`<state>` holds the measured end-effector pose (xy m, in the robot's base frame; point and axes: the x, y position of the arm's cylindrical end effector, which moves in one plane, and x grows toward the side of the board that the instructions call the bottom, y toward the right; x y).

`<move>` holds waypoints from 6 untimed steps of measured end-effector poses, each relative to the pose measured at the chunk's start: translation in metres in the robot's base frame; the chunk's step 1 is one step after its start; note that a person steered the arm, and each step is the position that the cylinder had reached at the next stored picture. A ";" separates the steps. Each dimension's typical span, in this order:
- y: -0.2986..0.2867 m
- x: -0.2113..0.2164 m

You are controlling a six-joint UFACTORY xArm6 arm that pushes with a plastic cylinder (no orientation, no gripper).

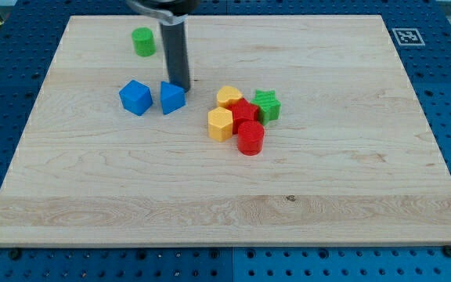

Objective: Push the yellow hexagon a bit down

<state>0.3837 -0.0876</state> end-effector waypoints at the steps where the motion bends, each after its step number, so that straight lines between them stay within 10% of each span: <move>1: -0.014 0.009; 6: 0.047 0.058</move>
